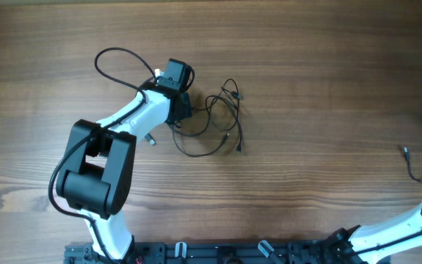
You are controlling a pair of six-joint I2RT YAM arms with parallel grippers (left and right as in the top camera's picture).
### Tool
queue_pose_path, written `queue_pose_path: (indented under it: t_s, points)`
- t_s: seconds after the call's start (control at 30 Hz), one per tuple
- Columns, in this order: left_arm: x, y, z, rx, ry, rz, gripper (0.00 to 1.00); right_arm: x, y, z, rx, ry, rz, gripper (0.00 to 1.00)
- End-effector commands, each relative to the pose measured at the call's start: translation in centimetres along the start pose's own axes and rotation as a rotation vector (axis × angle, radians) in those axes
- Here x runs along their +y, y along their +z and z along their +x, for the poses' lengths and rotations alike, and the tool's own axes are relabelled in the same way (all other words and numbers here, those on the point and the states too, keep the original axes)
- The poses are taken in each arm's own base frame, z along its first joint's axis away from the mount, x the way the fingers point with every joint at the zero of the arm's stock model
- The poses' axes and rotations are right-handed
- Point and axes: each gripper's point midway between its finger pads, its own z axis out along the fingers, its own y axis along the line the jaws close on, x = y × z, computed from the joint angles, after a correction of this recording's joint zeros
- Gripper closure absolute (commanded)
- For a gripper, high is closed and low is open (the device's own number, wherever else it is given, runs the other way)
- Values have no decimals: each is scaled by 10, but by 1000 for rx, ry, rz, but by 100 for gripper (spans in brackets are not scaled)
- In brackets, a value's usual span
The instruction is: Untangle cables
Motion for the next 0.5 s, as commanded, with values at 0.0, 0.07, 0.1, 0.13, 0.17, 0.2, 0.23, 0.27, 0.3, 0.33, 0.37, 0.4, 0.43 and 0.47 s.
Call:
queue_pose_path:
  t_s: [0.0, 0.07, 0.1, 0.13, 0.17, 0.2, 0.23, 0.27, 0.3, 0.33, 0.37, 0.4, 0.43, 0.47]
  points:
    - [-8, 27, 44, 128, 31, 17, 90, -16, -26, 3, 1, 298, 184, 0]
    - [-11, 27, 45, 125, 39, 21, 90, -49, -39, 32, 48, 479, 418, 0]
    - [-13, 27, 45, 123, 43, 23, 90, -60, -46, 44, 67, 522, 501, 0]
    - [-14, 27, 45, 121, 46, 25, 90, -66, -52, 53, 81, 550, 553, 0]
    - [-16, 26, 45, 118, 50, 28, 90, -73, -59, 64, 107, 572, 613, 0]
    - [-17, 26, 45, 116, 52, 30, 90, -80, -64, 73, 123, 575, 668, 0]
    - [-18, 26, 45, 114, 54, 31, 89, -83, -65, 78, 132, 563, 690, 0]
    - [-19, 26, 45, 114, 55, 32, 90, -86, -65, 84, 150, 536, 705, 0]
    - [-19, 26, 46, 114, 56, 33, 90, -88, -63, 91, 169, 505, 707, 3]
    - [-19, 26, 46, 114, 56, 33, 90, -88, -58, 97, 184, 467, 700, 8]
    - [-19, 26, 46, 114, 56, 33, 90, -90, -53, 104, 201, 413, 690, 11]
    - [-19, 26, 45, 113, 56, 33, 90, -90, -48, 110, 213, 380, 681, 14]
    - [-19, 26, 45, 113, 56, 33, 89, -88, -39, 118, 227, 335, 646, 17]
    - [-19, 26, 45, 114, 56, 32, 89, -82, -28, 126, 242, 285, 579, 24]
